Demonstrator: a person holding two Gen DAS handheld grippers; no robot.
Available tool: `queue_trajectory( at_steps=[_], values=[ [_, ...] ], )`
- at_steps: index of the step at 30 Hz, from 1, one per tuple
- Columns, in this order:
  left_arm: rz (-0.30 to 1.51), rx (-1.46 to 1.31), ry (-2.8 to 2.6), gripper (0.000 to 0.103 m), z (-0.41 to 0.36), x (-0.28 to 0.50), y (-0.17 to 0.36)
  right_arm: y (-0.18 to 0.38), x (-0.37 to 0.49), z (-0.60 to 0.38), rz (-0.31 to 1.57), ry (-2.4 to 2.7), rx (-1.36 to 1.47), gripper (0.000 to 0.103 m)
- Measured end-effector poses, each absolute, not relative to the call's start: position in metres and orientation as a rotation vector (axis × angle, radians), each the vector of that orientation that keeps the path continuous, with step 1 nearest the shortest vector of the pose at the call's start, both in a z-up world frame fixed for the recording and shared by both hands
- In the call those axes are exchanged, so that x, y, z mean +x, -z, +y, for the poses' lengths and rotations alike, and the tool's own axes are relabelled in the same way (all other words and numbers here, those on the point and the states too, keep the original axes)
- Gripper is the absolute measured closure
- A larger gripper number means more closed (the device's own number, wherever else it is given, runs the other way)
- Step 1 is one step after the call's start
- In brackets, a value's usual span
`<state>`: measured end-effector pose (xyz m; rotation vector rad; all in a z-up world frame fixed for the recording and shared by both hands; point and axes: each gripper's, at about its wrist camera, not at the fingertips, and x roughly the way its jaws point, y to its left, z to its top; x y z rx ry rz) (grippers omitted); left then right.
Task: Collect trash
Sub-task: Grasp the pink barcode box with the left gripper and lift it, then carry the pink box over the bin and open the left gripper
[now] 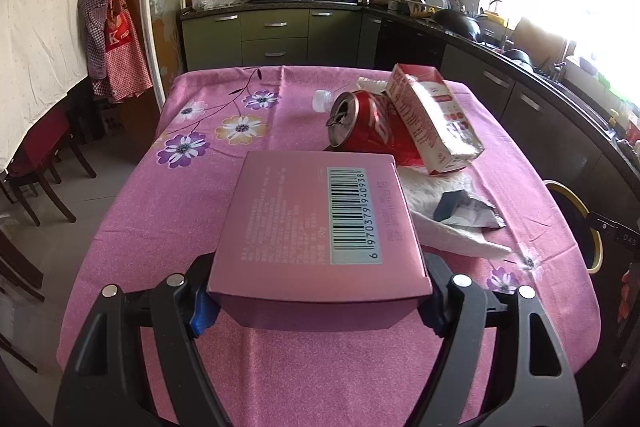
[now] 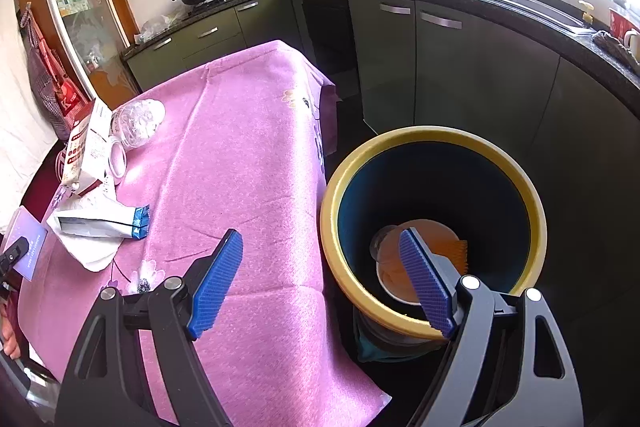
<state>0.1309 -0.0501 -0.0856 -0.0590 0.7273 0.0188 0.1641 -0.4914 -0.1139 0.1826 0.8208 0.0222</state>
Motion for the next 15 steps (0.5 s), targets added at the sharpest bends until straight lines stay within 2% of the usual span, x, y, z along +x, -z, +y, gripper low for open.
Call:
queue_trajectory(
  at_steps=[7, 15],
  values=[
    [0.694, -0.003, 0.228, 0.030, -0.112, 0.131, 0.050, 0.090, 0.141, -0.520, 0.744, 0.087, 0.175, 0.023],
    [0.698, 0.057, 0.560, 0.030, -0.248, 0.162, 0.040, 0.070, 0.090, -0.577, 0.691, 0.241, 0.191, 0.023]
  ],
)
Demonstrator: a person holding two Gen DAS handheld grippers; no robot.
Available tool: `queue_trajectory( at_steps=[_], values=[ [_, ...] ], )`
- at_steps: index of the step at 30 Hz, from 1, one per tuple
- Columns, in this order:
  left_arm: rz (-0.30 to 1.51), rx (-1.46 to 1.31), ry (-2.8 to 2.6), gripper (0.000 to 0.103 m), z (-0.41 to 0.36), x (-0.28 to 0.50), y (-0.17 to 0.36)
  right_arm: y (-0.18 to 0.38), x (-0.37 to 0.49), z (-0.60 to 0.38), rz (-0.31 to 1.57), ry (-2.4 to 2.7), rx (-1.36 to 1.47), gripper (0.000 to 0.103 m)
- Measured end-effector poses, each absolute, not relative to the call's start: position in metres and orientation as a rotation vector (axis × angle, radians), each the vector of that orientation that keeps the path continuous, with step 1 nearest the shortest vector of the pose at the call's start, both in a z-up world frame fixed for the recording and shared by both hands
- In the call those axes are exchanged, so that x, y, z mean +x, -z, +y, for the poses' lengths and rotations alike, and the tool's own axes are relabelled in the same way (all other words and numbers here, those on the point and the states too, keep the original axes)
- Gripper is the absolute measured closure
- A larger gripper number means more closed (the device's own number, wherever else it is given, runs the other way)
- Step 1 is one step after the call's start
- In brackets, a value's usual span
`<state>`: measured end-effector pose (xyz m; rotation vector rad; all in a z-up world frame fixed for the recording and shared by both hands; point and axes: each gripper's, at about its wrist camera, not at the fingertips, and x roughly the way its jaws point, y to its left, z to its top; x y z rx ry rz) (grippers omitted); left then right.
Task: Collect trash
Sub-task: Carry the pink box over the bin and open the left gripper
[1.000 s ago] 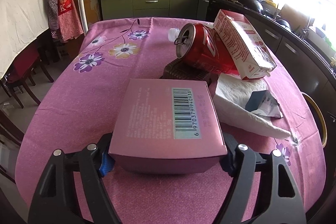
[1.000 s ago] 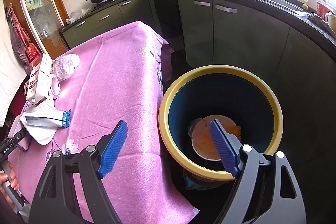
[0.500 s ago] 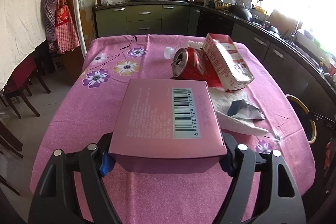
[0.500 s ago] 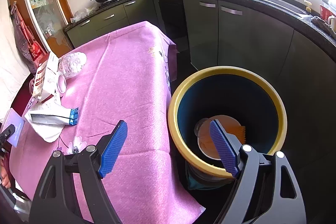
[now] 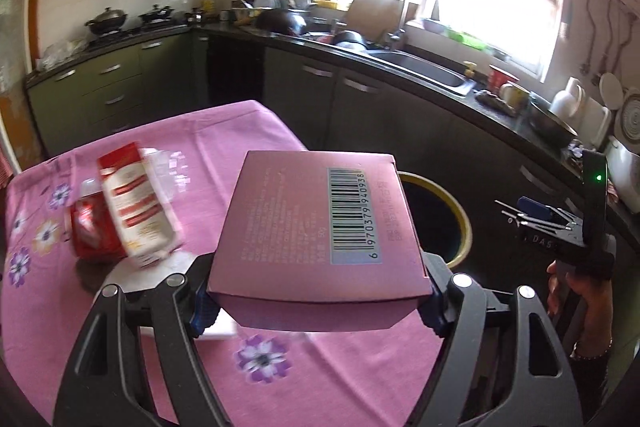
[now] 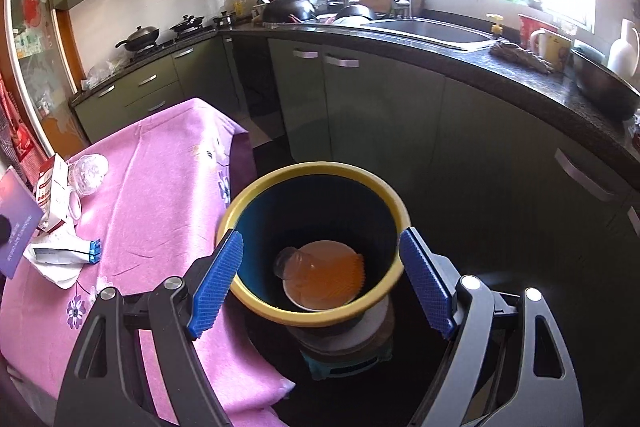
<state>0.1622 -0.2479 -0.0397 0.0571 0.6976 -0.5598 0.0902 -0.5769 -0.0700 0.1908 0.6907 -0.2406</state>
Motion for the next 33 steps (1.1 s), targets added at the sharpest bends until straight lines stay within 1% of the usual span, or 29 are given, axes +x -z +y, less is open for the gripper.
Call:
queue_trajectory(
  at_steps=[5, 9, 14, 16, 20, 25, 27, 29, 33],
  values=[
    [0.765, 0.101, 0.712, 0.030, -0.344, 0.194, 0.060, 0.070, 0.059, -0.605, 0.678, 0.299, 0.218, 0.023],
    [0.817, 0.146, 0.761, 0.030, -0.409, 0.221, 0.087, 0.073, 0.041, -0.625, 0.678, 0.331, 0.254, 0.023],
    [0.911, 0.159, 0.743, 0.029, -0.452, 0.249, 0.123, 0.082, 0.031, -0.637, 0.702, 0.348, 0.274, 0.023],
    [0.936, 0.161, 0.724, 0.026, -0.455, 0.255, 0.132, 0.086, 0.032, -0.637, 0.713, 0.349, 0.276, 0.023],
    [0.912, 0.149, 0.720, 0.018, -0.444, 0.251, 0.127, 0.086, 0.036, -0.636, 0.713, 0.344, 0.277, 0.023],
    [0.839, 0.079, 0.756, 0.012, -0.398, 0.229, 0.087, 0.082, 0.048, -0.622, 0.704, 0.304, 0.265, 0.022],
    [0.786, 0.049, 0.751, 0.009, -0.366, 0.214, 0.071, 0.081, 0.056, -0.613, 0.706, 0.272, 0.254, 0.019],
    [0.738, 0.023, 0.726, 0.007, -0.332, 0.198, 0.058, 0.082, 0.067, -0.602, 0.715, 0.229, 0.241, 0.019],
    [0.702, -0.021, 0.659, 0.007, -0.261, 0.171, 0.043, 0.081, 0.095, -0.569, 0.730, 0.112, 0.214, 0.019]
  ],
)
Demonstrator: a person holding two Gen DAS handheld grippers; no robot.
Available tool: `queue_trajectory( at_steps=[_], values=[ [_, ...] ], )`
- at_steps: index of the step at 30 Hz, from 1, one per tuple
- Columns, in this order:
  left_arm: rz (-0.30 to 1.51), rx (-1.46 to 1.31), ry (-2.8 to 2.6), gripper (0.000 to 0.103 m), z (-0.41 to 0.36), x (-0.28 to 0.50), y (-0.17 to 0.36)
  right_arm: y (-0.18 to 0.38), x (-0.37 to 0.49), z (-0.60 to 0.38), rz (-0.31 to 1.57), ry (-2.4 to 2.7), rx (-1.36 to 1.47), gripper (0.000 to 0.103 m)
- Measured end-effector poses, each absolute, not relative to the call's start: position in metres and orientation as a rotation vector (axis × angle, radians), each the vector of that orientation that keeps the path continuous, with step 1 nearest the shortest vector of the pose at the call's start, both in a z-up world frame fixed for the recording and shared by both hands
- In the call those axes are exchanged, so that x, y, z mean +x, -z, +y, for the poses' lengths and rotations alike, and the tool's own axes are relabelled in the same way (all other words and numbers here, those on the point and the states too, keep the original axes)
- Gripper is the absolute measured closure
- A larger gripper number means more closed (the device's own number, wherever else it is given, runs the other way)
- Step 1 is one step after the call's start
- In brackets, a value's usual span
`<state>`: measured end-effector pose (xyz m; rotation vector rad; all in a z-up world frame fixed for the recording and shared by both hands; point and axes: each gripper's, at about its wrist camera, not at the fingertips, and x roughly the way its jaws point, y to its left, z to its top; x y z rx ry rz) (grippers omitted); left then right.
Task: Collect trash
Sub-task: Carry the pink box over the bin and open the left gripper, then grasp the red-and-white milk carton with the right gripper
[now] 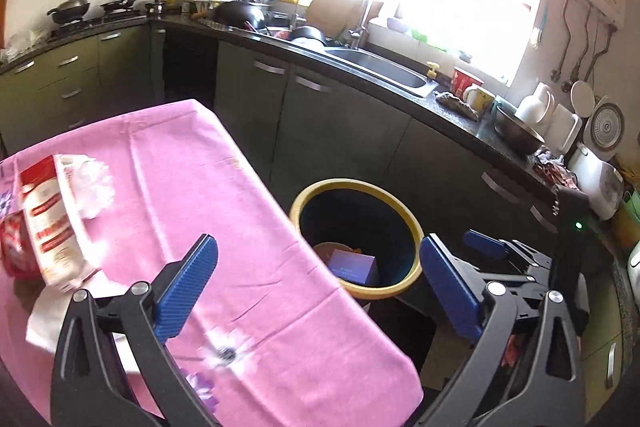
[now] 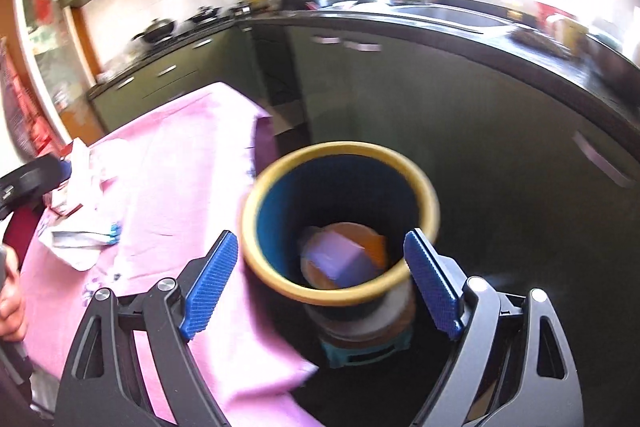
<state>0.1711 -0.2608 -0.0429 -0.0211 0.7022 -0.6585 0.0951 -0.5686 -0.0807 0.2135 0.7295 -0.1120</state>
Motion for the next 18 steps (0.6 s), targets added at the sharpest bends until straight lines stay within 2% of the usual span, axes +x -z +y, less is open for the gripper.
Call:
queue_trajectory(
  at_steps=[9, 18],
  values=[
    [0.606, -0.069, 0.323, 0.007, -0.107, 0.131, 0.026, 0.068, 0.166, -0.432, 0.725, -0.231, 0.085, 0.019],
    [0.625, -0.125, 0.177, 0.007, -0.033, 0.121, 0.037, 0.066, 0.208, -0.298, 0.694, -0.441, -0.033, 0.019]
  ],
)
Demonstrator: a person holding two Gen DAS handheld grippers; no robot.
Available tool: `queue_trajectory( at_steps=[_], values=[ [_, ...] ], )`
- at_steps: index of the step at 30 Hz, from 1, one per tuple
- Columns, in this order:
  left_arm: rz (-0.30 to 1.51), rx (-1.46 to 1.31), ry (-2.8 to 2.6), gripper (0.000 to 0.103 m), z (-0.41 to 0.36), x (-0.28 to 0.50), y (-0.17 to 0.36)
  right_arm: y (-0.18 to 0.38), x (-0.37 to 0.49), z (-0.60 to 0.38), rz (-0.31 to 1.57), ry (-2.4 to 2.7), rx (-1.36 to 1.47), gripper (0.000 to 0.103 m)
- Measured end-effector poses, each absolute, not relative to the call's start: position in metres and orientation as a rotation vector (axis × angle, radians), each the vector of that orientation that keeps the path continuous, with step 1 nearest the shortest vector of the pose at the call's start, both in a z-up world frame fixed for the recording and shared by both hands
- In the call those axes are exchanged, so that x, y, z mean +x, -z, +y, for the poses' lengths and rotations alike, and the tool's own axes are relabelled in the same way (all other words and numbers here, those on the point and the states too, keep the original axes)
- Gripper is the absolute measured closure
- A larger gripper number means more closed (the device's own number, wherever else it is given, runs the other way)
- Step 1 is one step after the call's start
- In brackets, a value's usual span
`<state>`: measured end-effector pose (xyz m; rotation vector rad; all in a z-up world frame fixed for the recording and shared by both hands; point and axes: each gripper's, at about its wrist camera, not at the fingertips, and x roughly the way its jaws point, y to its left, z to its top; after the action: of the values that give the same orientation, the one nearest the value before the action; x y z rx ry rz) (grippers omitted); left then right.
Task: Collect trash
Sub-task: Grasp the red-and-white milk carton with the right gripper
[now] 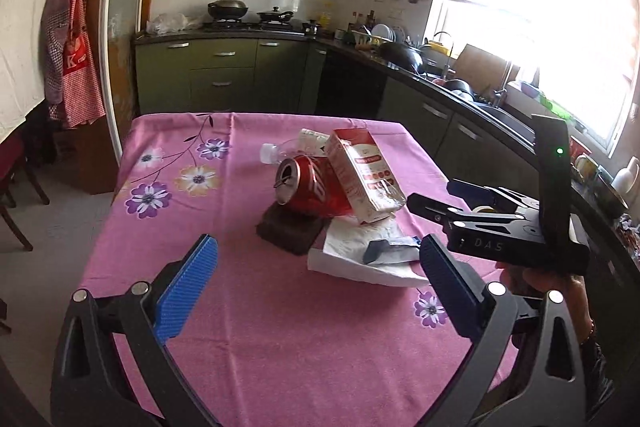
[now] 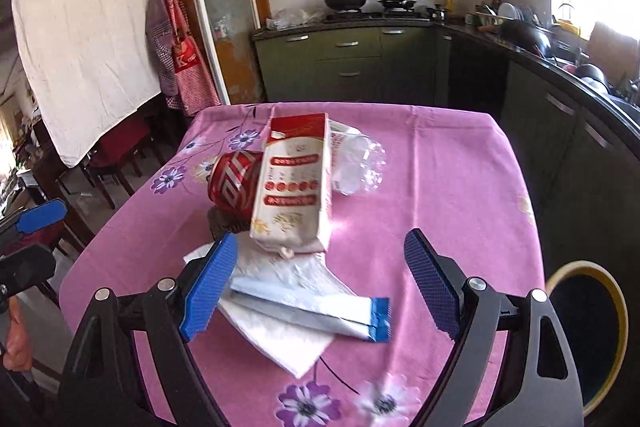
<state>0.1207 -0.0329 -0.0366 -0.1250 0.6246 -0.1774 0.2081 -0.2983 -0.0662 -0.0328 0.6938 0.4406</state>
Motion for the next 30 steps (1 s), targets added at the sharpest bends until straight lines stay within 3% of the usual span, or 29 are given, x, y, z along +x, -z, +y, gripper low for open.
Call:
queue_trajectory(
  at_steps=[8, 14, 16, 30],
  values=[
    [0.615, -0.158, 0.148, 0.007, -0.010, 0.118, 0.037, 0.087, 0.252, -0.244, 0.763, -0.412, -0.094, 0.020],
    [0.628, -0.170, 0.142, 0.007, -0.004, 0.121, 0.042, 0.101, 0.277, -0.236, 0.811, -0.390, -0.080, 0.035],
    [0.632, -0.169, 0.144, 0.007, -0.004, 0.122, 0.043, 0.104, 0.281, -0.237, 0.824, -0.391, -0.067, 0.048],
    [0.646, -0.144, 0.161, 0.007, -0.016, 0.123, 0.046, 0.073, 0.250, -0.272, 0.772, -0.443, 0.024, 0.049]
  ],
)
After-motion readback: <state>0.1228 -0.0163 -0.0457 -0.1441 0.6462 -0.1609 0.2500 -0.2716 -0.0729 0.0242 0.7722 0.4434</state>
